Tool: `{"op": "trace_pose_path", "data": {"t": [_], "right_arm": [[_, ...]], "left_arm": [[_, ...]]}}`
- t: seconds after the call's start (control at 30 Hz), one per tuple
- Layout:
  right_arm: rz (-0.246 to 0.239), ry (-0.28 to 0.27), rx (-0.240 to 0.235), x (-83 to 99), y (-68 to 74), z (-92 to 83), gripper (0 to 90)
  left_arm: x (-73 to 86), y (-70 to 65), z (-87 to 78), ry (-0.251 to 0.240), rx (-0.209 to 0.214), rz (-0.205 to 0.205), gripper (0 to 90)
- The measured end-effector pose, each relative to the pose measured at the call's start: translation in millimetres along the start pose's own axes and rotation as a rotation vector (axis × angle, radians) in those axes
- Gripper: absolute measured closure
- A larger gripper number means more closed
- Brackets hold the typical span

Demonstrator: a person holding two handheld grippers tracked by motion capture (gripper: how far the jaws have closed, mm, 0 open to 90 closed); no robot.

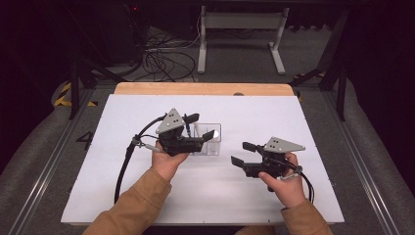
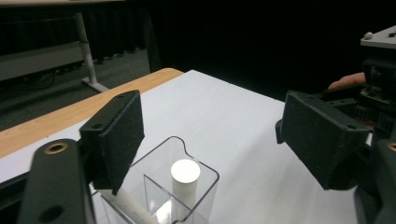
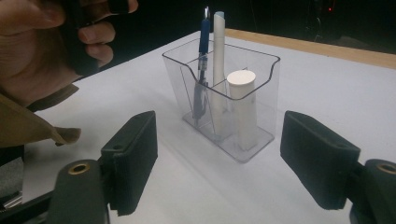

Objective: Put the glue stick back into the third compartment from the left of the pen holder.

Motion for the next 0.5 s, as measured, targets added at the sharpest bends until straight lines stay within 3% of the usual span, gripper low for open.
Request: {"op": "trace_pose_path", "data": {"t": [0.2, 0.5], "right_arm": [[-0.010, 0.005, 0.015, 0.7, -1.8, -1.2, 27.2], [-0.025, 0.000, 0.022, -0.1, -1.8, -4.3, 26.5]], "left_arm": [[0.7, -3.1, -20.9, -0.022, 0.001, 0.049, 14.6], [15.3, 8.1, -51.5, -0.001, -0.012, 0.037, 9.2]]}}
Point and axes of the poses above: each handheld gripper's, and its own axes: z roughly forward along the jaws, x roughly out of its underside, y roughly to its left, the point moved 7 cm from there along z, roughly forward along the jaws, and after that the axes turned 6 degrees about -z, right-handed, at the moved point
